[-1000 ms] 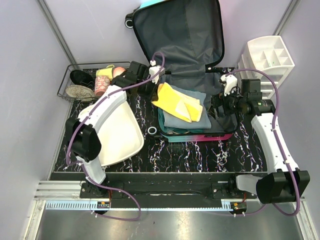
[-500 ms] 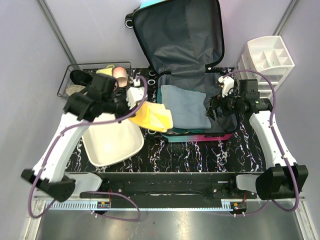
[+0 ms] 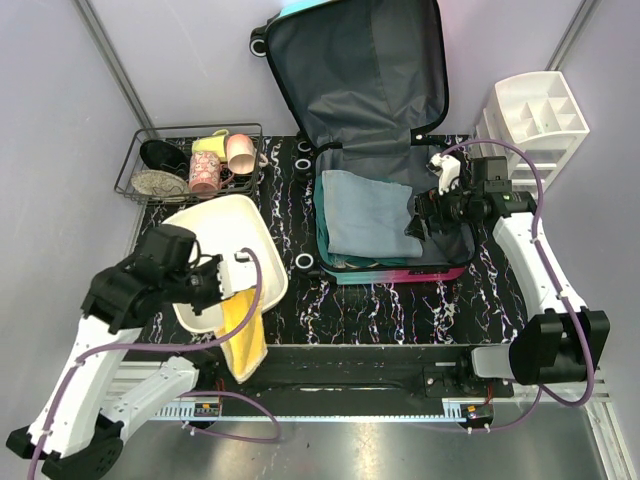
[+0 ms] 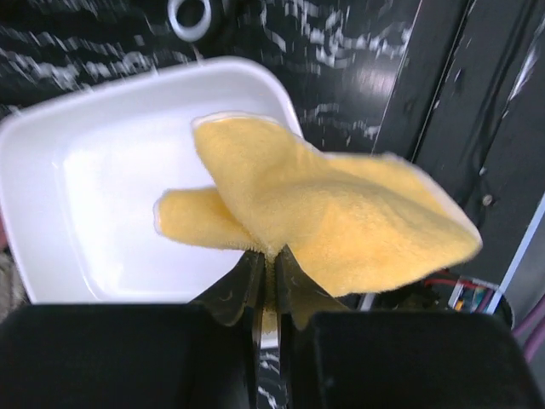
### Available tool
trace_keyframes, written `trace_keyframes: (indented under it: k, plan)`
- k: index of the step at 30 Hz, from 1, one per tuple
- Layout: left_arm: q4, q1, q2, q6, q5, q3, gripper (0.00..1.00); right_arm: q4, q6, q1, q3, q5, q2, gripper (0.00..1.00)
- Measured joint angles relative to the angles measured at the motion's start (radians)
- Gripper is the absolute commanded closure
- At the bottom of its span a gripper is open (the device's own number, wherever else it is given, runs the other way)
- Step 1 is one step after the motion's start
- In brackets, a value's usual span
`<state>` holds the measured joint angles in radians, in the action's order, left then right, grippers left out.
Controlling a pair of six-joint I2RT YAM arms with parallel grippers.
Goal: Open, take out, and arrange the luggage
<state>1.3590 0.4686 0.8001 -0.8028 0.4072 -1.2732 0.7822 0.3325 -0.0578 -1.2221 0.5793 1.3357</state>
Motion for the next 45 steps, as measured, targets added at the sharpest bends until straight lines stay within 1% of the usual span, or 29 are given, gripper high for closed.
trace_keyframes:
  k: [2,4,6,8,10,12,16,20,24,28,30,33,36,39,45]
  plan:
    - [-0.002,-0.011,-0.002,-0.014,-0.066,0.085,1.0,0.0,-0.002,0.0,0.0,0.011,0.006,0.0]
    - [-0.018,-0.043,0.009,-0.034,-0.111,0.14,1.0,0.0,-0.004,0.0,0.0,0.016,0.008,0.0]
    - [-0.036,-0.109,0.037,-0.063,-0.13,0.156,1.0,0.0,-0.004,0.0,0.0,0.016,0.008,0.0]
    - [-0.06,-0.209,0.083,-0.113,-0.122,0.145,1.0,0.001,-0.004,0.0,0.0,0.016,0.008,0.0]
    - [-0.051,-0.293,0.148,-0.167,-0.103,0.086,1.0,0.001,-0.003,0.0,0.0,0.015,0.007,0.0]
    - [-0.013,-0.348,0.247,-0.23,-0.068,-0.032,1.0,0.001,-0.003,0.0,0.0,0.013,0.005,0.0]
    - [-0.033,-0.378,0.367,-0.32,0.001,-0.215,1.0,0.002,-0.003,0.0,0.005,0.01,-0.012,0.0]
    - [-0.031,-0.414,0.379,-0.369,0.004,-0.207,1.0,0.002,-0.003,0.0,0.006,0.007,-0.022,0.0]
    - [-0.041,-0.495,0.466,-0.379,-0.006,-0.157,1.0,0.002,-0.003,0.0,0.006,0.005,-0.022,0.0]
    - [-0.148,-0.558,0.624,-0.345,-0.023,-0.08,1.0,0.001,-0.004,0.0,0.006,0.005,-0.022,0.0]
    - [-0.204,-0.576,0.7,-0.311,-0.027,-0.071,1.0,0.001,-0.004,0.0,0.006,0.005,-0.022,0.0]
    - [-0.268,-0.591,0.76,-0.267,-0.026,-0.075,1.0,0.002,-0.004,0.0,0.006,0.003,-0.022,0.0]
    - [-0.281,-0.592,0.765,-0.25,-0.014,-0.088,1.0,0.002,-0.003,0.0,0.006,-0.013,-0.023,0.0]
    - [-0.249,-0.584,0.724,-0.259,0.017,-0.118,1.0,0.003,-0.003,0.0,0.008,-0.021,-0.033,0.0]
    - [-0.103,-0.541,0.508,-0.289,0.054,-0.186,1.0,0.003,0.0,0.0,0.021,-0.021,-0.053,0.0]
